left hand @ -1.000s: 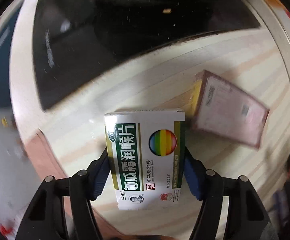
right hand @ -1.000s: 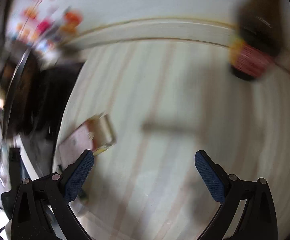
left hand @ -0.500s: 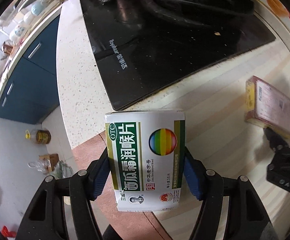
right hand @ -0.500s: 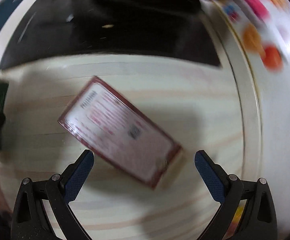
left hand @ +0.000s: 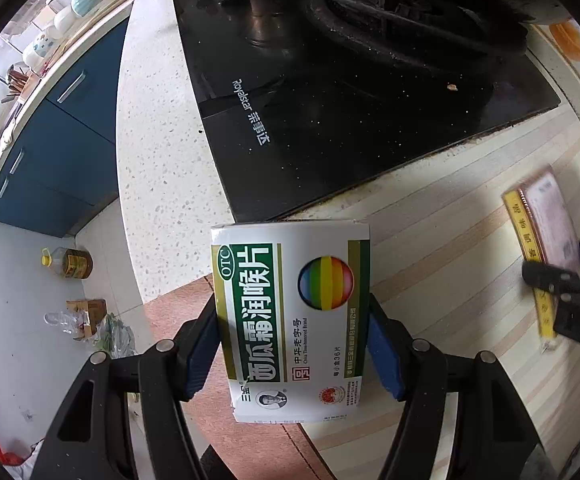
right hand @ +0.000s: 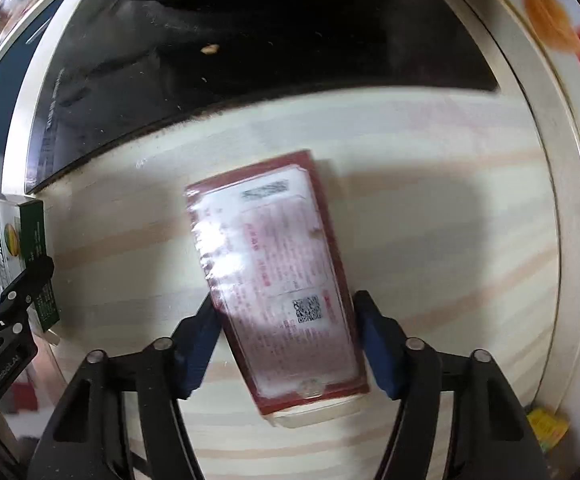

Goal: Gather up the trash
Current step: 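Grasp the white-green medicine box with the left tool while the right tool grasps the pink box, then carry both boxes to the wastebasket and open both tools to drop them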

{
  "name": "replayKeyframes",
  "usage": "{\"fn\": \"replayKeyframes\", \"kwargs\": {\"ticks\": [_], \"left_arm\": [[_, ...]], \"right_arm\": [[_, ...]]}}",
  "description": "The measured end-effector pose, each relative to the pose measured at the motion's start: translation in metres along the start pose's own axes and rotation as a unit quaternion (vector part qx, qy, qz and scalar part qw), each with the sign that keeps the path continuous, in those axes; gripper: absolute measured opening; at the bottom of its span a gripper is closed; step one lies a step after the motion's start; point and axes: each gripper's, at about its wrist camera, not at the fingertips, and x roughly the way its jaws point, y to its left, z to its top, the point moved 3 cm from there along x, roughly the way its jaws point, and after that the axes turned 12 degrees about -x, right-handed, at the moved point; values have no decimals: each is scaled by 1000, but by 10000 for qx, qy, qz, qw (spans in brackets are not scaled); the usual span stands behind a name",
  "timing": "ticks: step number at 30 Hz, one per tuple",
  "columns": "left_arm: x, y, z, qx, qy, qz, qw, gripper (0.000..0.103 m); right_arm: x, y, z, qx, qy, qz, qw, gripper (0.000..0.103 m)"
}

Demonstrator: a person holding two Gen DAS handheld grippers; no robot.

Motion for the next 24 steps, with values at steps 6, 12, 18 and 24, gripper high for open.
{"fn": "replayKeyframes", "kwargs": {"ticks": [6,12,18,24], "left_arm": [[-9,2,-1,140,-159,-76,9997,64],[-35,20,1,195,-528,-240,9981,64],[-62,61,2,32,-792,-512,9955,64],[-73,135,-6,-309,-945,-633,9930,64]], "right_arm": [[-9,0,-26,690,-317,245,9968,61],[-43,-1,-50,1317,-1043,242,9855,60],[-87,28,-65,1402,-1630,310,9761,60],[-112,114,-38,1254,-2053,643,9685,60]]}}
